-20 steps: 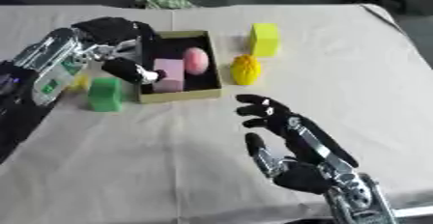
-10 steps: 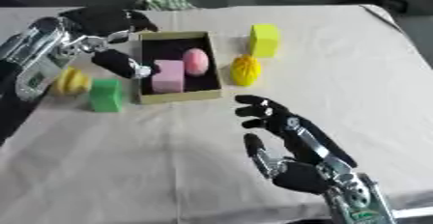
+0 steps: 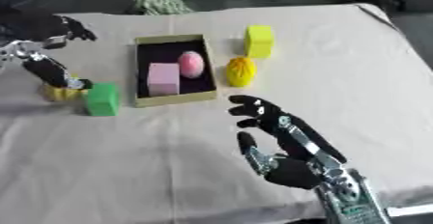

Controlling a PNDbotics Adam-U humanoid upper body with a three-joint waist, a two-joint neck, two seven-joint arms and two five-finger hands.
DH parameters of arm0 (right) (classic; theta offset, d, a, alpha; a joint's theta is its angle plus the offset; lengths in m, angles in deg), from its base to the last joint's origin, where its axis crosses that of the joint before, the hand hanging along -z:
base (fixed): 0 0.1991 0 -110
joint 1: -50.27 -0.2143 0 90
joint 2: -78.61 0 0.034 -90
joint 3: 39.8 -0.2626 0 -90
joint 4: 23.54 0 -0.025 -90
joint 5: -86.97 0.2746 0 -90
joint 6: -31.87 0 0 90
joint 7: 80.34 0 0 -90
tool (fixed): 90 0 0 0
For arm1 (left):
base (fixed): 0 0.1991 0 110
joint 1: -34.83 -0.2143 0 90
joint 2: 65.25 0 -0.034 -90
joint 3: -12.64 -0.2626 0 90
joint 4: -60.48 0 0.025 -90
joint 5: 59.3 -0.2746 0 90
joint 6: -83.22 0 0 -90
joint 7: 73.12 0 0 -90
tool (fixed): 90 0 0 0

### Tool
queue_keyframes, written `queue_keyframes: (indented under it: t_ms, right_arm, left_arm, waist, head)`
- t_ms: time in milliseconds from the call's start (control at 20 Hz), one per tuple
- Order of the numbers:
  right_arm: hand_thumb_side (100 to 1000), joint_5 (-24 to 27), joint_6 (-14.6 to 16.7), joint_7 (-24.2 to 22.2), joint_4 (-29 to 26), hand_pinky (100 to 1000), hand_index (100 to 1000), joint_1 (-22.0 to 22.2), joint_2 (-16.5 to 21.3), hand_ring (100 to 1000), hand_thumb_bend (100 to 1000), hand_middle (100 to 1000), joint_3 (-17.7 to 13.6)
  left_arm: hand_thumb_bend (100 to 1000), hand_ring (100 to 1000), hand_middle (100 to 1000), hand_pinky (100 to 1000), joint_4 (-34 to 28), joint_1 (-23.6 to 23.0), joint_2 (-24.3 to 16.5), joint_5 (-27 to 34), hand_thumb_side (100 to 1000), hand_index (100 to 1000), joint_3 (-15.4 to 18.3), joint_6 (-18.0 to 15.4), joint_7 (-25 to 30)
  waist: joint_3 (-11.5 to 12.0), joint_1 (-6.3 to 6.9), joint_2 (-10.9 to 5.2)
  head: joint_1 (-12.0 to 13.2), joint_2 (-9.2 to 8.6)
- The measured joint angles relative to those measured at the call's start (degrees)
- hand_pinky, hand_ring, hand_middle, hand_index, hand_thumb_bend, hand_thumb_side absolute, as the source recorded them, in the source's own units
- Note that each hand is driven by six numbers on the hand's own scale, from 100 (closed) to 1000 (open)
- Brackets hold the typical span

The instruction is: Pick up objects on the table and place them in the box.

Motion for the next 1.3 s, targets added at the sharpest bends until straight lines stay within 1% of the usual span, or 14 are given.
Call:
queue_keyframes:
  t_ms: [200, 400, 600, 850, 1150, 1300]
  right_arm:
    - [399, -0.1, 0.0, 0.0, 0.0, 829, 825, 0.0, 0.0, 905, 100, 932, 0.0]
    - [398, -0.3, 0.0, 0.1, 0.0, 829, 825, 0.0, 0.1, 905, 100, 932, 0.0]
    - [396, -0.3, 0.0, 0.1, 0.0, 829, 825, 0.0, 0.1, 905, 100, 932, 0.0]
    - [396, -0.3, 0.0, 0.1, 0.0, 829, 824, 0.0, 0.1, 905, 100, 932, 0.0]
    - [395, -0.2, 0.0, 0.0, 0.0, 829, 824, -0.1, 0.1, 905, 100, 932, 0.0]
    - [394, -0.2, 0.0, 0.0, 0.0, 829, 824, -0.1, 0.1, 905, 100, 932, 0.0]
  left_arm:
    - [491, 777, 783, 832, -0.4, -1.5, -1.9, 1.1, 478, 909, 1.1, 0.6, 0.8]
    - [457, 774, 776, 829, 0.8, -2.0, -2.1, 1.2, 466, 904, 1.8, 0.9, 0.7]
    - [445, 772, 776, 826, 3.5, -2.3, -1.9, 0.6, 458, 904, 2.2, 1.3, -1.1]
    - [394, 776, 777, 831, 7.7, -2.3, 0.1, -1.0, 423, 903, 3.0, 1.9, -4.8]
    - [387, 772, 772, 830, 12.6, -1.9, 2.5, -2.0, 425, 900, 3.5, 1.2, -9.2]
    - [411, 765, 768, 829, 14.5, -1.8, 3.1, -2.4, 448, 900, 3.7, 0.6, -9.5]
  waist:
    - [0.0, -0.03, 0.03]
    - [0.0, -0.08, 0.04]
    - [0.0, -0.36, 0.08]
    - [-0.2, -0.54, 0.26]
    - [-0.4, -0.72, 0.38]
    - [-0.4, -0.72, 0.39]
  head:
    - [0.0, 0.0]
    - [0.0, 0.0]
    - [0.0, 0.0]
    - [0.1, 0.0]
    - [0.4, 0.0]
    - [0.4, 0.0]
